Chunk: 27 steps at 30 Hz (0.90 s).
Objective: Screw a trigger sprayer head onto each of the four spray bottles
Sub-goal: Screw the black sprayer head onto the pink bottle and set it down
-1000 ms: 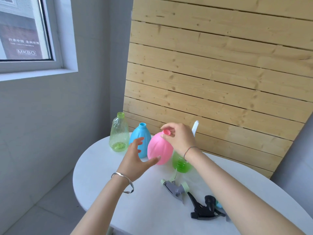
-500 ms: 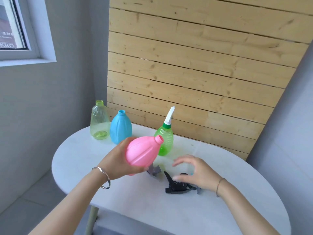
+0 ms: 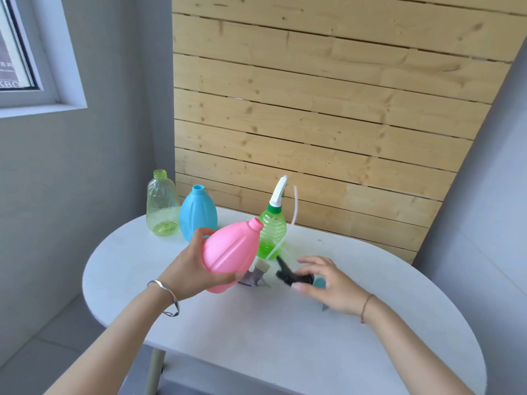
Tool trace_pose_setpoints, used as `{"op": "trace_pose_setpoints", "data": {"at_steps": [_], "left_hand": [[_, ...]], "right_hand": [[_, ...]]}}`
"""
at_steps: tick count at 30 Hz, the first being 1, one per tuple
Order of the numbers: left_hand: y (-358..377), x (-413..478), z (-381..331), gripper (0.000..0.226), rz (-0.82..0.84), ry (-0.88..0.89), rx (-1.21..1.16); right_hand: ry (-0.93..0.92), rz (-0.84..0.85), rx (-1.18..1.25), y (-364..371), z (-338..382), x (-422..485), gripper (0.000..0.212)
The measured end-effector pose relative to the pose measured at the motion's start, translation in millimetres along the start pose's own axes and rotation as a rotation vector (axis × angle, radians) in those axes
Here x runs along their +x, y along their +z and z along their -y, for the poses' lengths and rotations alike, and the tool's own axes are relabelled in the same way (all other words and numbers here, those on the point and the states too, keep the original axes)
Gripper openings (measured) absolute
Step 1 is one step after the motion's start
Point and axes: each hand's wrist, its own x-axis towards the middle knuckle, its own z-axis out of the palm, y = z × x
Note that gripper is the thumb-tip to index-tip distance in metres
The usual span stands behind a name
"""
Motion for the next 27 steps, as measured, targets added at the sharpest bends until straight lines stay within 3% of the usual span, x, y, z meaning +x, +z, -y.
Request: {"op": "trace_pose_setpoints", "data": {"at_steps": [4,11,19,23,27], "left_hand": [[-0.4,1.0,-2.1,0.091,0.007,0.0,-0.097],[0.0,3.3,-1.1,0.086,-0.004,-0.014,-0.142],[-0.7,8.3,0.7,0.085,-0.043,-0.045,-0.186],[-2.4,8.6,4.1,0.085,-0.035,-0.042,-0.18],[-2.7,7.2,2.9,0.084,-0.009,-0.019,-0.186]], "right_hand": [[0.022,-0.12,0.185,-15.0,13.0,11.4,0.025],[0.07,-0.305,0.821,-31.5,26.5,13.2,0.029],[-0.063,-0.519,1.398,-66.3,43.6,7.4,0.035],[-0.185,-0.629,1.55,-77.8,48.0,6.9,0.043],[-0.22,-0.636,1.587,-73.5,55.4,14.2,0.046]]}}
